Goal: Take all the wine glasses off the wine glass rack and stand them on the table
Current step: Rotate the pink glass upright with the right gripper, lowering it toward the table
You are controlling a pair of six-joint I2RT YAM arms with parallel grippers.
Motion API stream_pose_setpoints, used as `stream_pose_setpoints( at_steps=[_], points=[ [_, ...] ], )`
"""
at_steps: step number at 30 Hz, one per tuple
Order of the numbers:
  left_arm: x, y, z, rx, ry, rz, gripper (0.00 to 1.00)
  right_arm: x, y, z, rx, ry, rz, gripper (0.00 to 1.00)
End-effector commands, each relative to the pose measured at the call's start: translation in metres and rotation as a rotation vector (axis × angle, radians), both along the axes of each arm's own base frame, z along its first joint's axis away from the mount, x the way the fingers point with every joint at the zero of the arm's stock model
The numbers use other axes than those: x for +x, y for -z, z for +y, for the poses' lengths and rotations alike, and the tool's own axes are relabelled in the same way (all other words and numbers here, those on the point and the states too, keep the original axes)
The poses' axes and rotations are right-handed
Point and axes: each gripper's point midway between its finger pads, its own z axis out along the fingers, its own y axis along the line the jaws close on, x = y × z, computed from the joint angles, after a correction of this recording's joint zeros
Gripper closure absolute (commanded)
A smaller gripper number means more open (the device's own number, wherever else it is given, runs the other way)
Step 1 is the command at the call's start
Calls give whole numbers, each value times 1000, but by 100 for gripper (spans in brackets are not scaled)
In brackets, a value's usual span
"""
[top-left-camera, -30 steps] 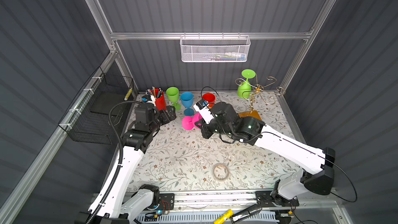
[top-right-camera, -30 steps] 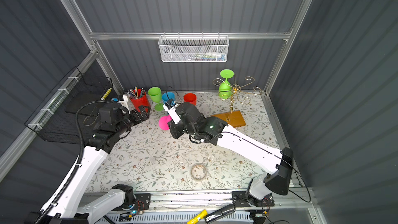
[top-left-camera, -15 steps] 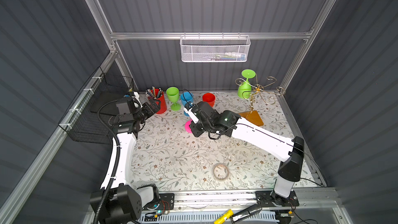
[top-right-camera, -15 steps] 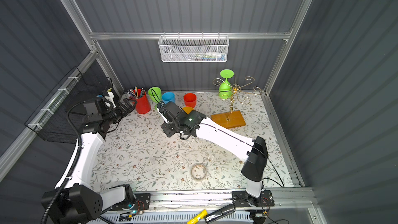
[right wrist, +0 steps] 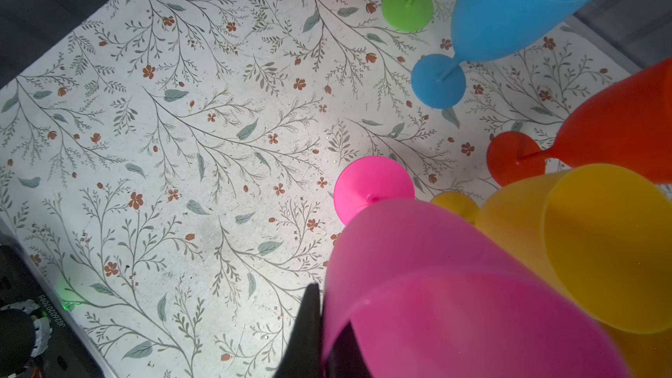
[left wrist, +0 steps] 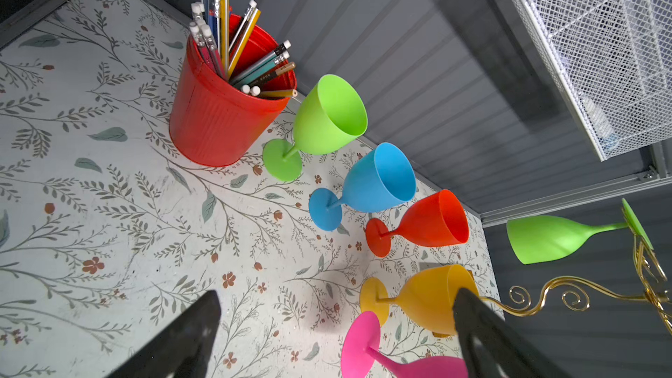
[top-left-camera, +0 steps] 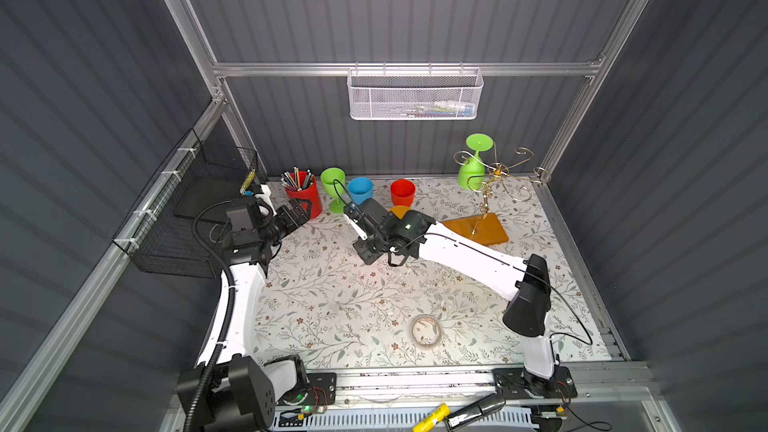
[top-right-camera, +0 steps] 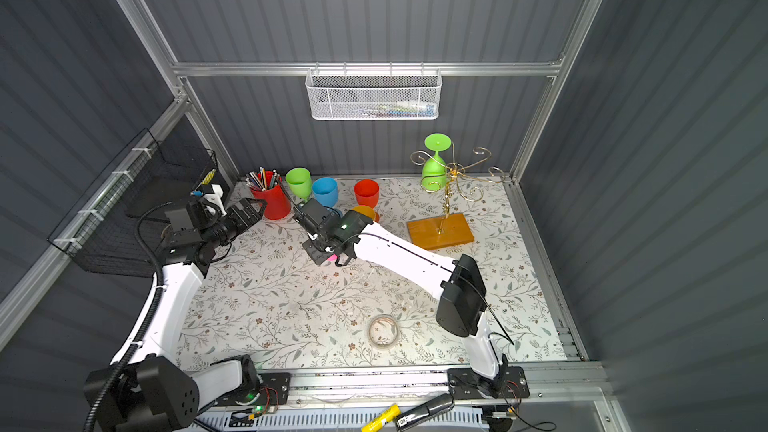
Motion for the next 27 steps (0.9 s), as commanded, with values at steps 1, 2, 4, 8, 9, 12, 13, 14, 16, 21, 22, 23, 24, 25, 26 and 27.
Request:
stream_pose_setpoints(
  at_steps=[1, 2, 4, 8, 9, 12, 13, 14, 16, 21, 22, 23, 24, 25, 26, 27],
  points=[
    [-1, -3, 1, 26, 4, -35, 0, 4, 0, 2, -29, -8, -15, 100],
    [-1, -3, 1, 24, 4, -33, 0, 5, 4, 3, -37, -8, -10, 100],
    [-1, -2, 1, 23, 3, -31, 0, 9, 11, 5, -51, -12, -6, 100],
    [-3, -1, 1, 23, 2, -34, 0, 15, 20, 9, -65, -19, -1, 100],
    [-4, 0, 1, 21, 4, -33, 0, 17, 22, 9, -68, -20, -2, 100],
    [-4, 3, -1, 14, 9, -27, 0, 23, 29, 9, -64, -23, 16, 100],
    [-4, 3, -1, 12, 11, -26, 0, 24, 31, 9, -61, -22, 25, 100],
    [-3, 4, -1, 10, 11, -24, 0, 25, 32, 9, -59, -26, 31, 100],
    [-3, 4, -1, 7, 13, -23, 0, 26, 34, 9, -57, -29, 34, 100],
    [-2, 5, -4, -6, 25, -22, 0, 31, 40, 10, -49, -35, 54, 100],
    [-2, 6, -4, -9, 28, -20, 0, 33, 41, 10, -47, -36, 57, 99],
    [-2, 6, -4, -10, 28, -21, 0, 34, 42, 11, -44, -36, 60, 99],
    [-1, 6, -4, -11, 28, -20, 0, 35, 43, 11, -43, -36, 64, 99],
    [-1, 6, -5, -12, 29, -23, 0, 36, 44, 11, -42, -34, 67, 98],
    [-1, 6, -5, -13, 31, -23, 0, 37, 45, 11, -43, -34, 69, 98],
    [-1, 5, -5, -14, 31, -24, 0, 38, 46, 11, -45, -35, 71, 97]
  ],
)
